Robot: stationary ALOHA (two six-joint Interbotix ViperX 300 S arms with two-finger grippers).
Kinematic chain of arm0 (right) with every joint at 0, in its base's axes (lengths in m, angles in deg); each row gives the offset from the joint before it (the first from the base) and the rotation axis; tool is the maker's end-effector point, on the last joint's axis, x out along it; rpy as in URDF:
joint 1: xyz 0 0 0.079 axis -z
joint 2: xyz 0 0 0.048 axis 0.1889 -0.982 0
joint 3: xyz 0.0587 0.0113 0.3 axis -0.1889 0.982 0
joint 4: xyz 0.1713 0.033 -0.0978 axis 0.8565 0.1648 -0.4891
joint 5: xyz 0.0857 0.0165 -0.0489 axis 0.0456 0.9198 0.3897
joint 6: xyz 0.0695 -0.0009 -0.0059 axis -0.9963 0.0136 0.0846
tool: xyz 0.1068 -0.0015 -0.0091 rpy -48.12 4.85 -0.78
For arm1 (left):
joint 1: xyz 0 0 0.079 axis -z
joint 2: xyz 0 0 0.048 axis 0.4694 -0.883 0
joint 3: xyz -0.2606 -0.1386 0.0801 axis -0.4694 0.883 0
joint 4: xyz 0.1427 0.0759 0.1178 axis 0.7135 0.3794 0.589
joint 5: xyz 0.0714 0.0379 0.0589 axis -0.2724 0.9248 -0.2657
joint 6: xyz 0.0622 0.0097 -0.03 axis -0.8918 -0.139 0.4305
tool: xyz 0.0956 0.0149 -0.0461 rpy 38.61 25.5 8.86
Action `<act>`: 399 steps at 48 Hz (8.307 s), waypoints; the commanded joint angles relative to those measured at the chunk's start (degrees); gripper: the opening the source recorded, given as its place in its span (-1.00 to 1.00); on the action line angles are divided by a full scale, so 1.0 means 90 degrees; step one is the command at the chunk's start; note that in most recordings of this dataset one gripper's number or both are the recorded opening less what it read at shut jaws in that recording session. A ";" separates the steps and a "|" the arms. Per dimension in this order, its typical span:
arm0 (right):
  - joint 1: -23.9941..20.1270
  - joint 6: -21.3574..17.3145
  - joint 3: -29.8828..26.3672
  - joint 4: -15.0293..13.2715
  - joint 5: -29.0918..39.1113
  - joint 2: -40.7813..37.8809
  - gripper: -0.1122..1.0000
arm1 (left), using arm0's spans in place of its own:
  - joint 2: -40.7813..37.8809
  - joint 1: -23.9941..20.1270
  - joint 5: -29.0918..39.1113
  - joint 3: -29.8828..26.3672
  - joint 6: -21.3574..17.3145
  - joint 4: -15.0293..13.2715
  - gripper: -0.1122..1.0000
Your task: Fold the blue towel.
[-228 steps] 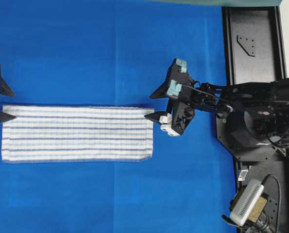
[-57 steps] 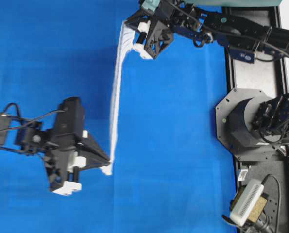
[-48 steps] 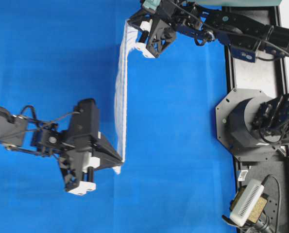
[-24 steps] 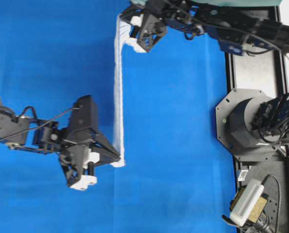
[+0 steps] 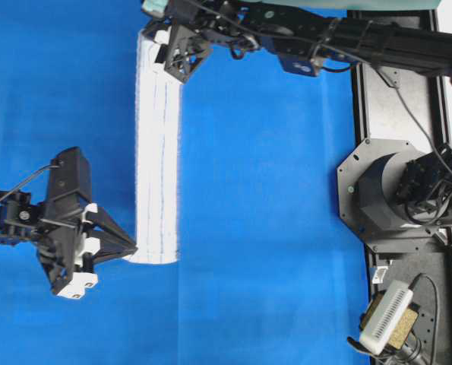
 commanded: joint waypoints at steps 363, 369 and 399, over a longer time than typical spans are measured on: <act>-0.4043 -0.0830 0.2646 0.2266 -0.2275 0.0684 -0.20 | 0.0000 -0.0088 -0.0371 0.1006 -0.1572 0.0098 -0.72; -0.4082 -0.0830 0.2607 0.2266 -0.2246 0.0693 0.47 | 0.0029 -0.0059 -0.0361 0.0947 -0.1572 0.0088 -0.63; -0.4072 -0.0498 0.2695 0.1406 -0.1045 0.2871 0.74 | 0.2178 -0.0049 0.1348 0.1172 -0.1719 0.0107 0.61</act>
